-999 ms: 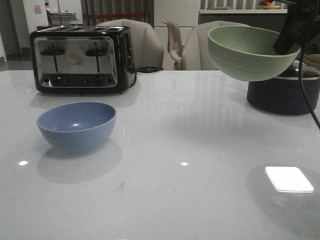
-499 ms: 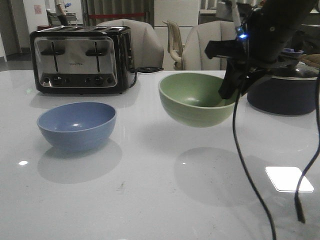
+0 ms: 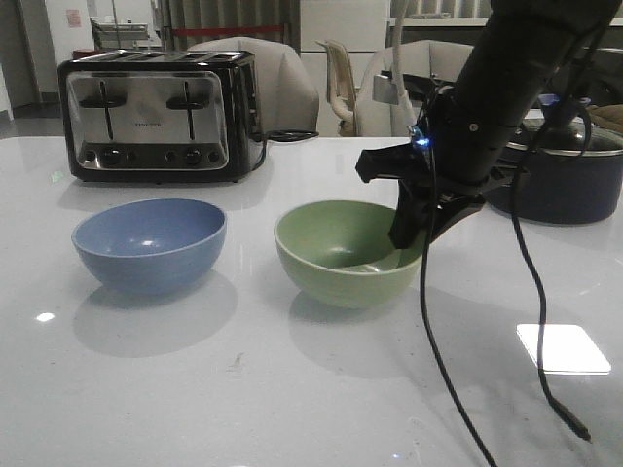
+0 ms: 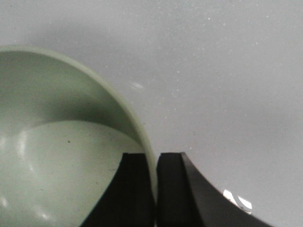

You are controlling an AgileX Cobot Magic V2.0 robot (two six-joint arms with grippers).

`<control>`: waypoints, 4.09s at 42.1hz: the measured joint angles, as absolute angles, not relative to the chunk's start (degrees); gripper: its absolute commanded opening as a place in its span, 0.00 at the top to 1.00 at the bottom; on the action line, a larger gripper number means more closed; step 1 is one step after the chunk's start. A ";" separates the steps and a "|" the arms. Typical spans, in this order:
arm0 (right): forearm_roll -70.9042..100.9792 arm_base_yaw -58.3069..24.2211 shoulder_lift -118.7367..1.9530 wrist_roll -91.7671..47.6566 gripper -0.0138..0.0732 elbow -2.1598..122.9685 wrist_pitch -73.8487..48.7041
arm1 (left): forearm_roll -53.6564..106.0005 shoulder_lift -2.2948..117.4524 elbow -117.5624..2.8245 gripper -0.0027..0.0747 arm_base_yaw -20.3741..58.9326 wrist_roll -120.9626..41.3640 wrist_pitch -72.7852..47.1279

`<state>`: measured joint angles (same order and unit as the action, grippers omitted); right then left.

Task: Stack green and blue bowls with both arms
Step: 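Set the green bowl down, open and raise the right gripper, then grasp the rim of the light blue bowl with the left gripper, then carry the blue bowl over the green bowl with the left gripper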

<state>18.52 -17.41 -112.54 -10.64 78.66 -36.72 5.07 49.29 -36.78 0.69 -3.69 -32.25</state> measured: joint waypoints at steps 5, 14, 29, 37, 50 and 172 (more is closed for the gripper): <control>18.52 -17.49 -112.54 -11.00 0.43 78.66 -36.82 | 5.02 49.29 -36.78 0.28 0.69 -3.69 -32.25; 18.52 -17.49 -112.54 -11.04 0.36 78.66 -36.82 | 4.93 49.29 -36.78 0.28 0.69 -3.69 -32.25; 15.98 -17.49 -104.94 -11.13 0.36 78.34 -37.56 | 4.79 49.34 -39.00 0.28 2.81 -7.89 -32.74; 13.13 -17.49 -93.25 -11.17 0.36 71.30 -38.39 | 4.79 51.40 -43.27 0.28 8.97 -8.87 -33.82; 12.13 -17.49 -71.16 -11.26 0.36 57.36 -41.86 | 4.79 65.16 -53.56 0.28 15.49 -8.87 -37.79; 11.98 -17.49 -39.78 -11.43 0.36 47.41 -52.81 | 12.28 112.23 -87.04 0.82 32.58 -9.24 -32.09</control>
